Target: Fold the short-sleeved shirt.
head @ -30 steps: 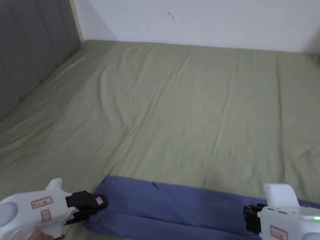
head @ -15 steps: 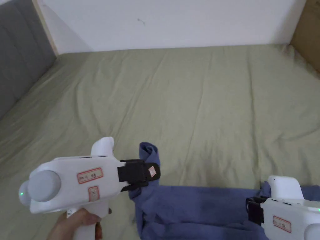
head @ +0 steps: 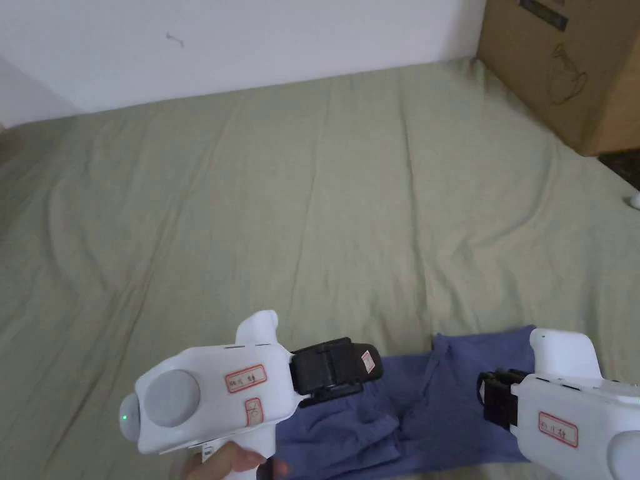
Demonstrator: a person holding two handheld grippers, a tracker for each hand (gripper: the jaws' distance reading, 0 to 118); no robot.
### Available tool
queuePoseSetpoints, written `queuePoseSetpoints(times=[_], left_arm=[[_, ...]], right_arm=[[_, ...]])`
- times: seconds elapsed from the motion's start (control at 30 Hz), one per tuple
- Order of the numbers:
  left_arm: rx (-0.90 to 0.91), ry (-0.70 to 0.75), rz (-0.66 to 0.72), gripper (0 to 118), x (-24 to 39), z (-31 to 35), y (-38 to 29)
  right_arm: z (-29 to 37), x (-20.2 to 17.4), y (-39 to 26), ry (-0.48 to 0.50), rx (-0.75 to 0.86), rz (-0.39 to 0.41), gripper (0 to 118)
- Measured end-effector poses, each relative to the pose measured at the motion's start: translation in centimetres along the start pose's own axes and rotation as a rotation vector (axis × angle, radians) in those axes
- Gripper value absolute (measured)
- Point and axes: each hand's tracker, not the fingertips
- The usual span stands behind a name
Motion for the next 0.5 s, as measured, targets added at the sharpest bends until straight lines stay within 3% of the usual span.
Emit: queuePoseSetpoints(times=[0.13,0.2,0.23,0.27,0.37,0.5], left_arm=[[0.071,0.037,0.031,104,-1.1,2.6,0.5],[0.111,0.063,0.041,52,-1.3,3.3,0.7],[0.088,0.139,0.023,13,-1.9,3.1,0.6],[0.081,0.178,0.017,0,-2.1,2.7,0.3],[0.014,0.308,-0.049,0,-2.8,1.1,-0.1],[-0.032,0.194,-0.005,0,-2.4,-2.2,-1.8]], right_arm=[[-0.5,0.1,-0.1,-0.012,0.000,0.004,3],[-0.8,0.0,-0.4,-0.006,-0.006,0.004,3],[-1.0,-0.1,-0.5,0.000,-0.013,0.004,3],[-1.1,-0.2,-0.6,0.003,-0.018,0.006,3],[-1.4,-0.7,-1.0,0.005,-0.035,0.025,3],[-1.5,-0.7,-1.3,0.014,-0.049,0.030,3]])
